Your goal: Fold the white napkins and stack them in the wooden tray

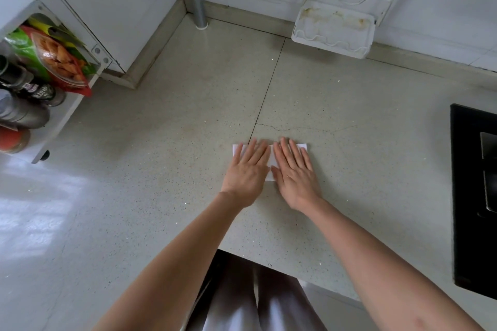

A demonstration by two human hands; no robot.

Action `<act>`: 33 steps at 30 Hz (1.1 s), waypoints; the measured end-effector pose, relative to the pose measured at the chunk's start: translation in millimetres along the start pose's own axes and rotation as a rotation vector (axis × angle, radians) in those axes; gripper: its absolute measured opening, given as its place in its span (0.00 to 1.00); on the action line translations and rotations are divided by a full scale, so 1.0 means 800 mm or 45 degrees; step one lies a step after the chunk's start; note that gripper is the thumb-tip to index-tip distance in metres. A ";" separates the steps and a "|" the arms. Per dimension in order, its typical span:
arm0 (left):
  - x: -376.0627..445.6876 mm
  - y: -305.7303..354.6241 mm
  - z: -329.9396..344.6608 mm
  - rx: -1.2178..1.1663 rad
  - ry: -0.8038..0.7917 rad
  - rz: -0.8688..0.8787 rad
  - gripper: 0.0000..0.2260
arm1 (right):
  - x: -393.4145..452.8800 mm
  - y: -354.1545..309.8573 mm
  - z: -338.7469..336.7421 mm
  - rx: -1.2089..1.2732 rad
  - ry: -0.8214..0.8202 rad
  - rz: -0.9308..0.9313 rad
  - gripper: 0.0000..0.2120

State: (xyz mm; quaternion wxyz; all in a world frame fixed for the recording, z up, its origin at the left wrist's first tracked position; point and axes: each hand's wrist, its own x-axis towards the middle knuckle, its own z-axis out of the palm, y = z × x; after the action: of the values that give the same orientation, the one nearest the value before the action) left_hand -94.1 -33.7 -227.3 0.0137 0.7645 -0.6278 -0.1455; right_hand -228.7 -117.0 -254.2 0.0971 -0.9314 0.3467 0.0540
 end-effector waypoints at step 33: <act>-0.251 0.047 -0.056 -1.196 1.063 -1.688 0.07 | -0.023 -0.146 -0.119 0.855 -0.740 -0.423 0.03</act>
State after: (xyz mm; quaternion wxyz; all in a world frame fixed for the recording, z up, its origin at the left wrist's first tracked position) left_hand -153.1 144.8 -135.7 0.4631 0.8749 0.1197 -0.0757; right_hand -162.9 -39.6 -141.5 0.4930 -0.8377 0.1497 0.1810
